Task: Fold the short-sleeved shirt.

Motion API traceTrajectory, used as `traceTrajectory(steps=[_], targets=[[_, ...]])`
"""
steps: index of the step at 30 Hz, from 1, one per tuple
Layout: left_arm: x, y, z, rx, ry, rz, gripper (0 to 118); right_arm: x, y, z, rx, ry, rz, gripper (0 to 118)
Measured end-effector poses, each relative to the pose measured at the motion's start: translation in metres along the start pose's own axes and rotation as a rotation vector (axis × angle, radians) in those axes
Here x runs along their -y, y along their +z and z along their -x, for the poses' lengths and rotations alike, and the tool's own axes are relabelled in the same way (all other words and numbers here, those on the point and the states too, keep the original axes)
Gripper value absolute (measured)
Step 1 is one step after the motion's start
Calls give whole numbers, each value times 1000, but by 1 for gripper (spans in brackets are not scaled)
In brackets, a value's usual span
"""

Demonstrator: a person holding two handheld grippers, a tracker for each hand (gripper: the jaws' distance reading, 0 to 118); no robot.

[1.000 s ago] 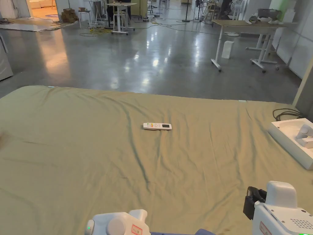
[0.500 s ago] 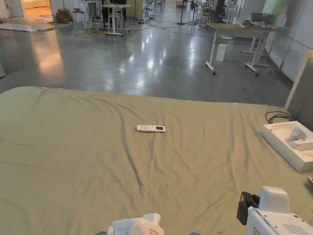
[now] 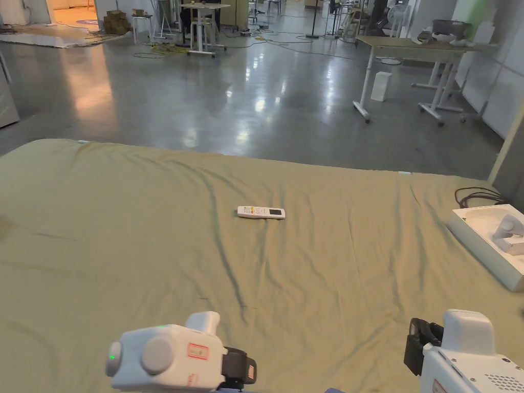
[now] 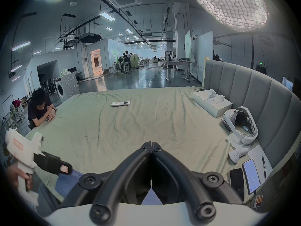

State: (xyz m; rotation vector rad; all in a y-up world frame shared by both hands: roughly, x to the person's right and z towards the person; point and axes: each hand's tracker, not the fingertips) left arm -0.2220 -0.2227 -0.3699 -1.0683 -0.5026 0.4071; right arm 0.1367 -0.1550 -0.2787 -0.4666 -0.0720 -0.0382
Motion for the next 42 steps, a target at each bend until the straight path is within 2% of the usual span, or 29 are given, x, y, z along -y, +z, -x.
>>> traceTrajectory(steps=[4,8,15,18,24,26,28,29,31,33,35,37,42], targets=[[2,43,48,-79,12,-54,51,1,-2,3,-5,5,-9,0],[16,60,100,-83,66,-42,52,-1,-1,7,-8,-8,-48,0],[49,36,159,91,192,-5,52,-13,4,14,0,5,-113,0],[55,22,168,180,215,7,52,-16,5,14,2,10,-115,0],[62,-10,175,265,233,92,53,-14,7,14,17,26,-106,0],[63,-12,172,295,309,78,53,-13,8,14,20,25,-102,0],[62,-14,173,294,320,79,52,-12,9,14,24,24,-96,0],[62,-14,172,295,319,81,49,-11,8,14,24,23,-95,0],[62,-15,172,293,300,75,34,-11,8,15,24,25,-90,0],[62,-17,171,283,284,76,27,-11,9,16,25,27,-89,0],[65,-19,171,300,284,80,24,-10,9,17,25,27,-87,0],[65,-18,166,298,261,77,14,-10,9,18,24,27,-86,0],[60,-6,156,260,241,61,11,-11,10,20,22,37,-83,0]])
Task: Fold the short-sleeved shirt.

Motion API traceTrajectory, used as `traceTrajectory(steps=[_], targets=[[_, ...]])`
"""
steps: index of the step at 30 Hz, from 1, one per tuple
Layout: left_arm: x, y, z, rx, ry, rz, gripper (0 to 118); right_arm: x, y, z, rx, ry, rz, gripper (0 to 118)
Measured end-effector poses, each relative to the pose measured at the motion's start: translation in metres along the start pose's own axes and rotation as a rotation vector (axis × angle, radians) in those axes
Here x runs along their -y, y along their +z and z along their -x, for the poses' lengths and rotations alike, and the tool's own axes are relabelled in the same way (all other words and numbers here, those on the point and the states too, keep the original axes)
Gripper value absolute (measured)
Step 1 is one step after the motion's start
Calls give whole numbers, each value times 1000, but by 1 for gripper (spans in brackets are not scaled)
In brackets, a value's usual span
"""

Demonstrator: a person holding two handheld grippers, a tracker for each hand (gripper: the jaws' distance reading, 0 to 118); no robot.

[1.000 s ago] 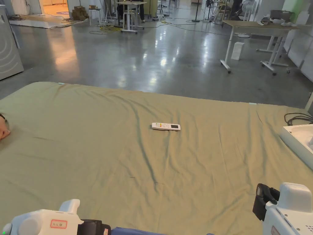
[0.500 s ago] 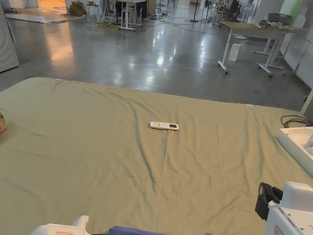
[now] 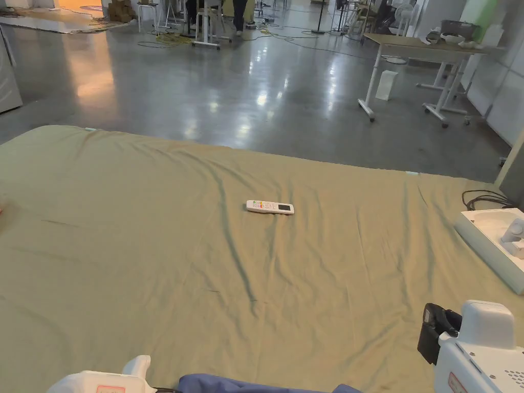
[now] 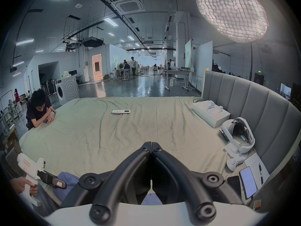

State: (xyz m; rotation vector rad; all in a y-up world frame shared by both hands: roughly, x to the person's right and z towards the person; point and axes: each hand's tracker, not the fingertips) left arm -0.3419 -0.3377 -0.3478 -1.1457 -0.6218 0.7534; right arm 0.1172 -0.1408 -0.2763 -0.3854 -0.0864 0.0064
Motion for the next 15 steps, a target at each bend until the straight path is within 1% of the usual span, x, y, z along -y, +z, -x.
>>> traceTrajectory(steps=[3,7,11,14,15], targets=[[-2,13,-14,1,-7,-12,11,-1,0,-1,0,2,0,0],[-12,42,-33,-61,-60,-38,11,-3,0,-2,-2,3,-4,0],[-22,82,-49,-202,-99,-86,11,-4,0,-4,-5,1,-10,0],[-26,109,-57,-298,-102,-122,11,-4,-1,-4,-10,-2,-13,0],[-25,117,-62,-290,-96,-137,11,-3,-1,-4,-12,-2,-13,0]])
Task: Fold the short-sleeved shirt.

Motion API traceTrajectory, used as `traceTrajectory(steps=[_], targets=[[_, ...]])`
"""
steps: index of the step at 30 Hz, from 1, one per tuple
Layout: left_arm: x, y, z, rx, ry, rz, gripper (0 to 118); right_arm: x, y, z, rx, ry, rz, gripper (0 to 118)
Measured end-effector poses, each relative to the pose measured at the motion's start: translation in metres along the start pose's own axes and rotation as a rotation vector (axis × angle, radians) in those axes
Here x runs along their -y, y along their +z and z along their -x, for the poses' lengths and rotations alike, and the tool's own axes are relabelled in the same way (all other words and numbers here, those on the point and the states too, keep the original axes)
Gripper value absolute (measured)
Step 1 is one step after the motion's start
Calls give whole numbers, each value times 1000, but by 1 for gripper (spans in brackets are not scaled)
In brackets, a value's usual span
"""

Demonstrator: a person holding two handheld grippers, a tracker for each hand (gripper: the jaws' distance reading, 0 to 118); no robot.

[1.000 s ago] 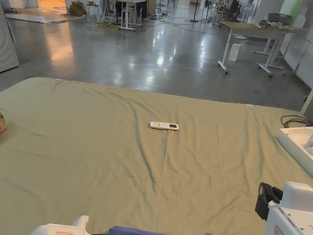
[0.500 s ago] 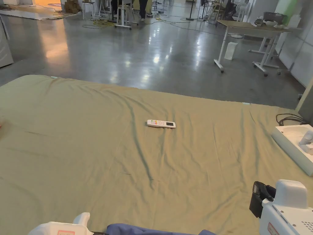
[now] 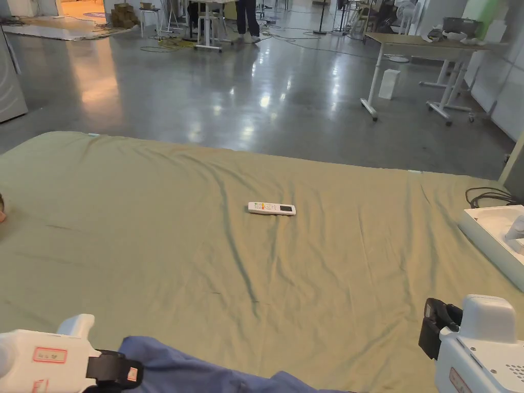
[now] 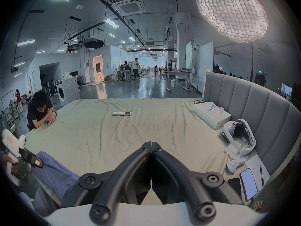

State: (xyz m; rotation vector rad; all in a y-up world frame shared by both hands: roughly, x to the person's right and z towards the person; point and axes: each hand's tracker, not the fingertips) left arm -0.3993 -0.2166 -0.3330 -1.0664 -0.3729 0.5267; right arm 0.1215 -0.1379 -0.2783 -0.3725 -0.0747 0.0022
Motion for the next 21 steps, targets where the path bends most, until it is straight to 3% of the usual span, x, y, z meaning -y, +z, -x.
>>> traceTrajectory(steps=[4,10,21], targets=[[2,17,-26,-131,-73,-3,11,2,-3,1,-7,-10,3,0],[5,13,-64,-186,-156,-7,11,5,-5,1,-17,-25,7,0],[21,-11,-147,-129,-228,27,11,11,-5,-3,-21,-36,25,0]])
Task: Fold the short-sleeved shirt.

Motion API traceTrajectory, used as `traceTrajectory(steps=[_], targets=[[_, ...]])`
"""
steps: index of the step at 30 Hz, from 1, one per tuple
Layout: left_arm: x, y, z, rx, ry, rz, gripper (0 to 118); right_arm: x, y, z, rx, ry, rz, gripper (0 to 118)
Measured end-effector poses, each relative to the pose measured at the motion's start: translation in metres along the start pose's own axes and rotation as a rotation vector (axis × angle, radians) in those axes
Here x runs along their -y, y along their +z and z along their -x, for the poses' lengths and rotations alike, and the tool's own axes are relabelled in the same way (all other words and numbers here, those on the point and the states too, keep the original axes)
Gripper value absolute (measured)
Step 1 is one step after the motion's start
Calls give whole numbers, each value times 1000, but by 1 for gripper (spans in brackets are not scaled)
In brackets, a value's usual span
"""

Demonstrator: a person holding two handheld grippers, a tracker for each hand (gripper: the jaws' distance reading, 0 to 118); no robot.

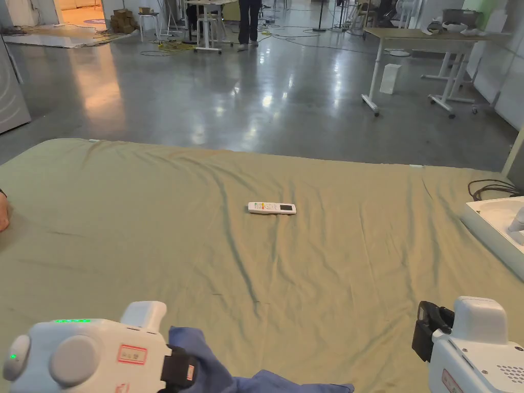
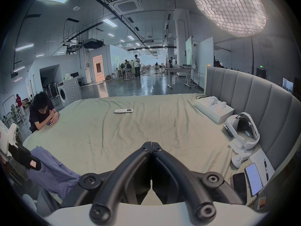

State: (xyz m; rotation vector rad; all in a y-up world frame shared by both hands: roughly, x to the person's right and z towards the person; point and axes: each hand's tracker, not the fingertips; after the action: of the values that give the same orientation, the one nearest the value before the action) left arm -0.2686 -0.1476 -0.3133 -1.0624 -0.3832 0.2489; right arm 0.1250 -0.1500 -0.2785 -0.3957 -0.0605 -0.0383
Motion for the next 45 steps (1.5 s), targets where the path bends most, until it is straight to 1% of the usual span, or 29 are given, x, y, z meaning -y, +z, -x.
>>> traceTrajectory(steps=[6,12,18,22,23,26,28,29,30,33,35,37,38,39,41,42,45], targets=[[0,-45,-47,76,18,75,11,5,0,-4,4,-9,15,0],[7,-122,-86,95,44,189,11,9,3,-11,16,-19,24,0],[12,-164,-99,81,105,224,11,11,7,-19,36,-24,32,0],[15,-174,-98,76,127,247,12,13,7,-21,44,-30,41,0],[15,-174,-98,78,129,251,13,14,6,-21,45,-32,42,0],[13,-165,-94,147,158,265,25,15,5,-22,44,-33,47,0],[10,-153,-91,193,151,263,39,14,5,-21,41,-30,47,0],[8,-147,-90,213,142,256,42,14,6,-21,40,-27,47,0],[6,-140,-89,229,129,245,42,14,6,-21,40,-25,45,0],[-1,-120,-82,243,113,194,42,11,8,-20,39,-28,41,0],[-2,-114,-78,217,107,159,42,11,8,-21,41,-29,39,0],[0,-115,-77,179,79,134,39,10,8,-21,42,-32,37,0],[2,-119,-78,171,71,137,33,11,8,-22,41,-34,38,0],[3,-125,-80,175,71,145,26,11,8,-22,41,-36,37,0],[7,-138,-84,204,83,169,19,12,7,-23,42,-39,39,0],[9,-146,-88,229,82,181,14,12,8,-23,40,-39,41,0],[13,-167,-102,254,59,181,11,14,8,-23,41,-37,44,0]])
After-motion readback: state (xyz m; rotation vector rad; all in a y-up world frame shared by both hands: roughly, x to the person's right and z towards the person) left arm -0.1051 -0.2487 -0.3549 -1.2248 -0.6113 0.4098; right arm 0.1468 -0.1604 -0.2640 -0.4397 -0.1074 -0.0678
